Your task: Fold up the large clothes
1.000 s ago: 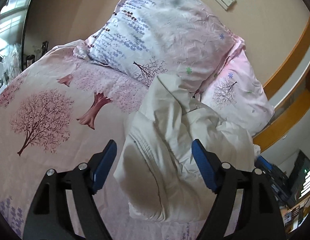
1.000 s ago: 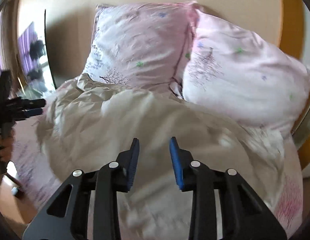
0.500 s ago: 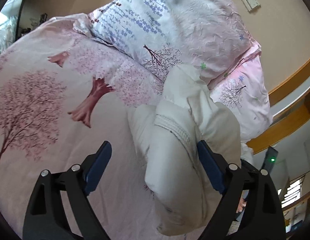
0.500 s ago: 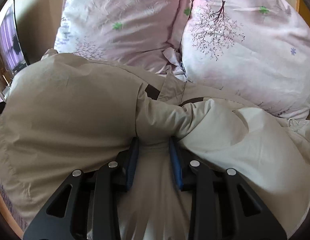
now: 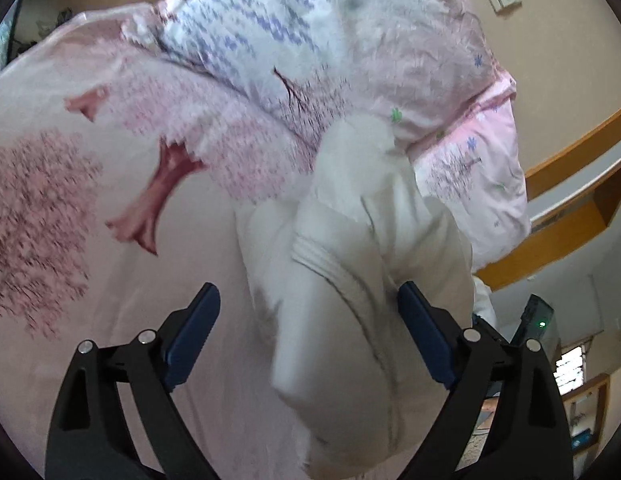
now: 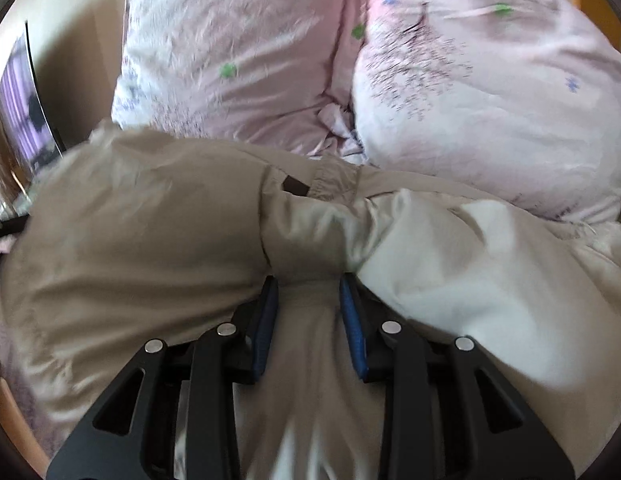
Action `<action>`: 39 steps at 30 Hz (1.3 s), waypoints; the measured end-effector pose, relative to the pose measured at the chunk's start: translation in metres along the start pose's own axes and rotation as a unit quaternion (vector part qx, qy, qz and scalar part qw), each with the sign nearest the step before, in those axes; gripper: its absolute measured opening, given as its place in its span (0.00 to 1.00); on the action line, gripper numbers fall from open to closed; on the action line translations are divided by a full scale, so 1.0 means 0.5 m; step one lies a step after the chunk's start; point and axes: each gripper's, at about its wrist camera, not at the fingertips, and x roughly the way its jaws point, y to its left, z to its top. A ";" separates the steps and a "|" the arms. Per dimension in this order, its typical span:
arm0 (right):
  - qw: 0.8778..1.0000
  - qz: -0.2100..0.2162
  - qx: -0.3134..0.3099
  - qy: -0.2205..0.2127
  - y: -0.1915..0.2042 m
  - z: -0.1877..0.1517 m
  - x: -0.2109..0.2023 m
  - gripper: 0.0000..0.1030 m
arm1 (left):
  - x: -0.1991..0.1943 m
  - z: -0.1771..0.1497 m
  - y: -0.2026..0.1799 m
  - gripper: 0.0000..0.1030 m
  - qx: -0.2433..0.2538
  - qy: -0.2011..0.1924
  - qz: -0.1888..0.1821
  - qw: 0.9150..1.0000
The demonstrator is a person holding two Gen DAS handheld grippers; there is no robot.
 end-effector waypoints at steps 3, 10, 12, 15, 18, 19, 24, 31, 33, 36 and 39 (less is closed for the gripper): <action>1.000 -0.016 0.008 -0.017 -0.014 -0.018 -0.044 0.47 | 0.021 -0.008 0.001 0.89 0.000 0.017 -0.004 1.000; 0.999 -0.042 -0.002 0.023 -0.018 -0.029 0.013 0.49 | 0.068 -0.019 0.003 0.93 -0.013 0.031 -0.007 0.999; 0.999 -0.048 -0.003 0.023 -0.013 -0.032 0.025 0.49 | 0.074 -0.020 0.001 0.93 -0.014 0.031 -0.005 0.999; 0.998 -0.059 -0.013 0.018 -0.005 -0.035 0.032 0.49 | 0.084 -0.023 -0.001 0.92 -0.016 0.036 -0.007 0.999; 0.998 -0.057 -0.008 0.013 -0.010 -0.038 0.031 0.50 | 0.088 -0.027 -0.004 0.76 -0.026 0.035 -0.023 0.999; 0.998 -0.055 -0.004 0.012 -0.012 -0.038 0.030 0.50 | 0.085 -0.028 -0.008 0.72 -0.026 0.029 -0.023 0.999; 0.998 -0.059 0.003 0.008 -0.015 -0.036 0.029 0.50 | 0.062 -0.024 -0.051 0.38 -0.011 0.004 -0.021 1.000; 0.998 -0.066 0.009 0.008 -0.021 -0.035 0.032 0.50 | 0.030 -0.015 -0.128 0.25 0.015 -0.036 -0.036 0.999; 0.997 -0.071 0.007 0.009 -0.020 -0.035 0.034 0.50 | 0.021 -0.011 -0.153 0.24 0.025 -0.046 -0.046 0.998; 0.997 -0.083 -0.003 0.009 -0.015 -0.037 0.039 0.50 | 0.012 -0.007 -0.198 0.24 0.046 -0.059 -0.061 0.995; 0.996 -0.087 -0.009 0.003 -0.014 -0.039 0.039 0.50 | 0.012 -0.007 -0.230 0.23 0.059 -0.067 -0.065 0.994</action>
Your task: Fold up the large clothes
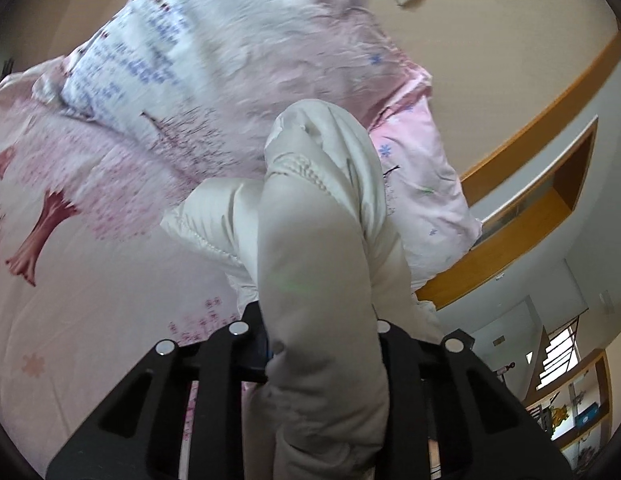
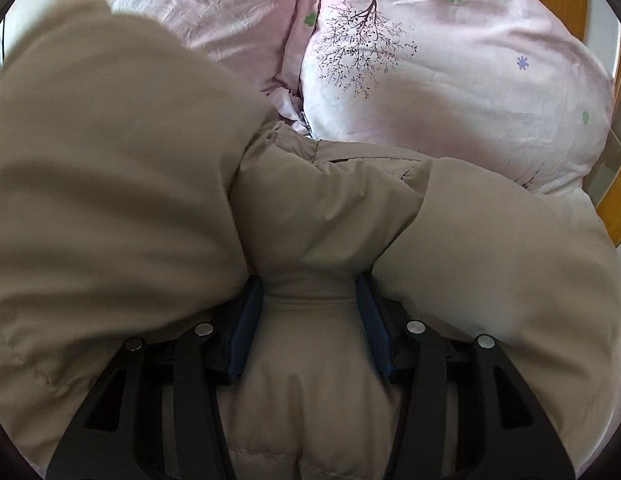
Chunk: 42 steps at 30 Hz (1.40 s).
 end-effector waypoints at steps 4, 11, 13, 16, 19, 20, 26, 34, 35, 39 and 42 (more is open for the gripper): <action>0.999 0.024 0.037 -0.023 -0.041 -0.004 -0.047 0.49 | -0.002 0.005 -0.011 0.23 -0.004 -0.003 -0.004 1.000; 1.000 0.001 0.015 -0.025 -0.033 -0.030 -0.082 0.51 | -0.009 0.008 -0.034 0.23 0.004 -0.007 -0.010 1.000; 1.000 -0.020 -0.004 -0.018 -0.012 -0.028 -0.054 0.54 | -0.008 0.009 -0.055 0.23 0.013 -0.008 -0.015 1.000; 0.999 -0.036 -0.025 -0.018 0.007 -0.024 -0.023 0.55 | -0.002 0.006 -0.095 0.23 0.033 -0.008 -0.020 0.999; 0.999 -0.025 -0.026 -0.023 -0.003 -0.020 -0.019 0.55 | 0.007 0.004 -0.134 0.23 0.047 -0.010 -0.028 0.998; 0.999 -0.011 -0.015 -0.027 -0.018 -0.020 -0.029 0.55 | 0.009 0.005 -0.147 0.23 0.051 -0.014 -0.033 0.998; 0.994 0.008 0.062 -0.088 -0.142 -0.060 -0.143 0.54 | 0.019 -0.005 -0.236 0.23 0.102 -0.020 -0.049 0.993; 0.989 -0.007 0.120 -0.088 -0.267 -0.086 -0.182 0.56 | 0.060 -0.048 -0.358 0.23 0.160 -0.011 -0.075 0.984; 0.988 -0.003 0.129 -0.088 -0.284 -0.085 -0.180 0.56 | 0.067 -0.057 -0.374 0.24 0.170 -0.010 -0.075 0.983; 0.981 -0.007 0.174 -0.090 -0.348 -0.101 -0.201 0.58 | 0.110 -0.113 -0.457 0.24 0.224 0.009 -0.083 0.971; 0.972 -0.038 0.209 -0.101 -0.415 -0.126 -0.236 0.58 | 0.151 -0.166 -0.512 0.25 0.266 0.025 -0.087 0.960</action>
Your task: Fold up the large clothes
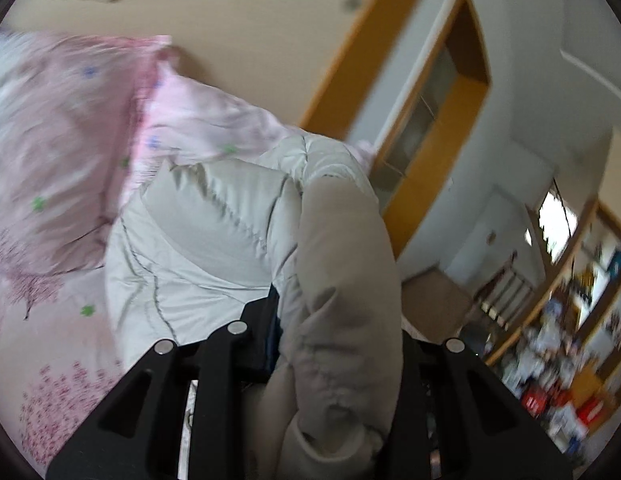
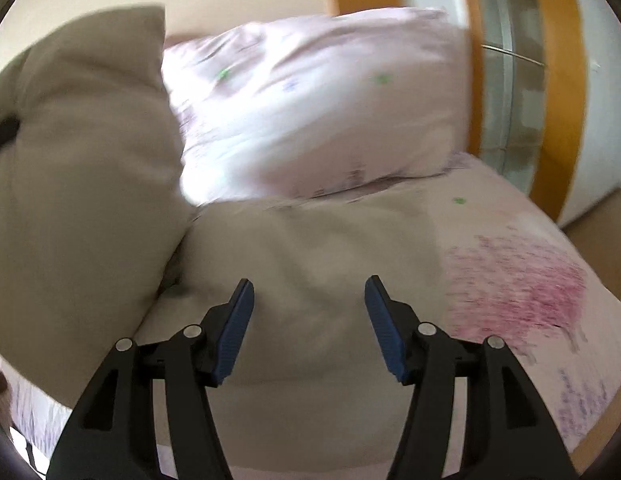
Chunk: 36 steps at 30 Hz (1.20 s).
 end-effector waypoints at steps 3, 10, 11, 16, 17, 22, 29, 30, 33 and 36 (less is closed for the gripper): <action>0.999 -0.023 0.039 -0.004 -0.084 0.013 -0.020 0.59 | 0.051 -0.022 -0.052 0.26 0.030 0.019 -0.011 0.999; 0.981 0.100 0.165 0.034 -0.248 0.064 -0.041 0.63 | 0.165 -0.103 -0.178 0.30 0.145 0.043 -0.002 0.988; 0.973 0.133 0.184 0.043 -0.263 0.072 -0.039 0.63 | 0.175 -0.118 -0.193 0.32 0.171 0.041 0.006 0.984; 0.932 0.260 0.232 0.102 -0.280 0.126 -0.026 0.71 | 0.208 -0.207 -0.266 0.43 0.312 0.025 0.055 0.948; 0.926 0.277 0.225 0.121 -0.264 0.141 -0.021 0.73 | 0.216 -0.222 -0.275 0.45 0.336 0.023 0.066 0.939; 0.944 0.256 0.144 0.152 -0.179 0.203 -0.033 0.77 | 0.248 -0.278 -0.300 0.54 0.404 0.023 0.087 0.910; 0.959 0.207 0.048 0.188 -0.093 0.232 -0.035 0.78 | 0.291 -0.341 -0.323 0.65 0.480 0.012 0.107 0.871; 0.959 0.202 0.039 0.195 -0.084 0.230 -0.028 0.78 | 0.299 -0.348 -0.326 0.65 0.487 0.012 0.111 0.866; 0.956 0.196 0.019 0.217 -0.064 0.216 0.001 0.71 | 0.316 -0.363 -0.338 0.66 0.498 0.012 0.111 0.860; 0.956 0.191 -0.001 0.221 -0.050 0.207 0.017 0.58 | 0.327 -0.373 -0.346 0.66 0.512 0.015 0.120 0.851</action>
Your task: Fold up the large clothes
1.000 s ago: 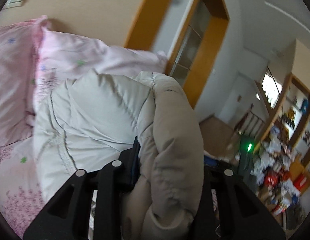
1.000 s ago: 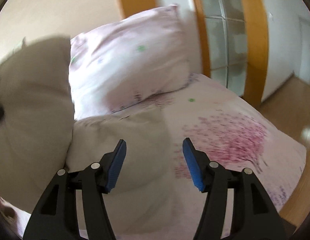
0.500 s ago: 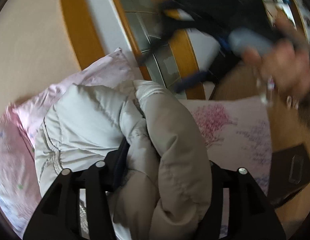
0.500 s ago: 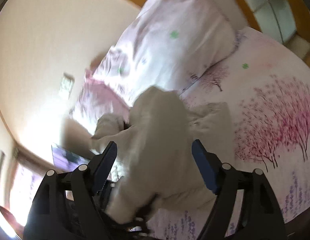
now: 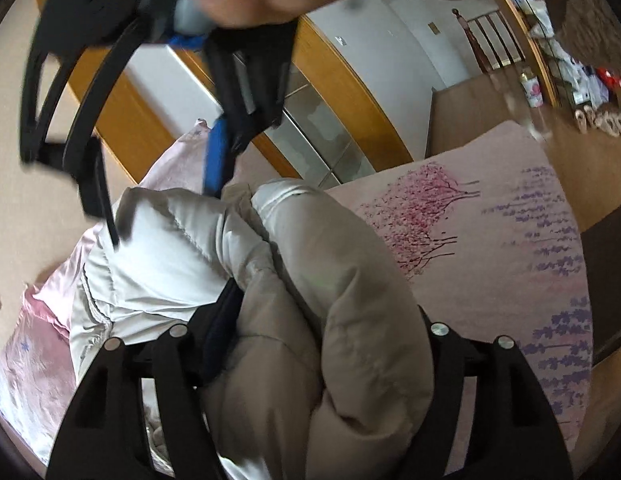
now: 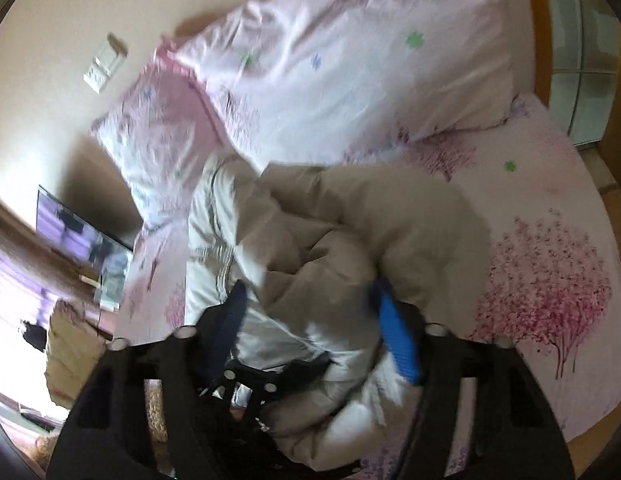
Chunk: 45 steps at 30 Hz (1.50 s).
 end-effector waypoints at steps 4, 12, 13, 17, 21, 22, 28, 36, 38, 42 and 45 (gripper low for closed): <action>1.000 -0.022 0.013 -0.006 -0.024 0.006 0.019 0.20 | 0.000 0.001 0.000 0.65 -0.006 0.002 -0.008 1.000; 0.996 -0.023 0.091 -0.013 -0.121 0.021 0.051 0.15 | -0.146 -0.029 0.045 0.61 -0.004 -0.020 -0.070 0.997; 0.994 -0.028 0.102 -0.012 -0.134 0.023 0.058 0.15 | -0.168 -0.032 0.077 0.61 -0.035 -0.023 -0.087 0.995; 0.989 -0.034 0.146 0.004 -0.192 0.031 0.096 0.15 | -0.208 -0.045 0.214 0.61 -0.153 -0.026 -0.104 0.982; 0.984 -0.030 0.176 0.020 -0.230 0.038 0.118 0.15 | -0.186 -0.087 0.348 0.61 -0.270 -0.006 -0.110 0.956; 0.983 -0.031 0.178 0.025 -0.232 0.039 0.123 0.15 | -0.166 -0.102 0.379 0.61 -0.302 0.007 -0.115 0.946; 0.984 -0.054 0.165 0.042 -0.210 0.033 0.141 0.18 | -0.035 -0.188 0.499 0.48 -0.492 0.044 -0.243 0.835; 0.985 -0.053 0.161 -0.006 -0.185 -0.005 0.043 0.54 | 0.030 -0.188 0.482 0.35 -0.488 0.102 -0.250 0.830; 0.986 -0.037 0.163 -0.022 -0.176 -0.028 0.014 0.60 | 0.032 -0.183 0.476 0.35 -0.480 0.105 -0.244 0.836; 0.990 -0.014 0.137 -0.028 -0.140 -0.077 -0.001 0.59 | 0.040 -0.191 0.475 0.35 -0.479 0.108 -0.245 0.836; 0.993 -0.024 0.118 -0.015 -0.124 -0.098 0.023 0.45 | 0.038 -0.196 0.467 0.35 -0.472 0.114 -0.242 0.840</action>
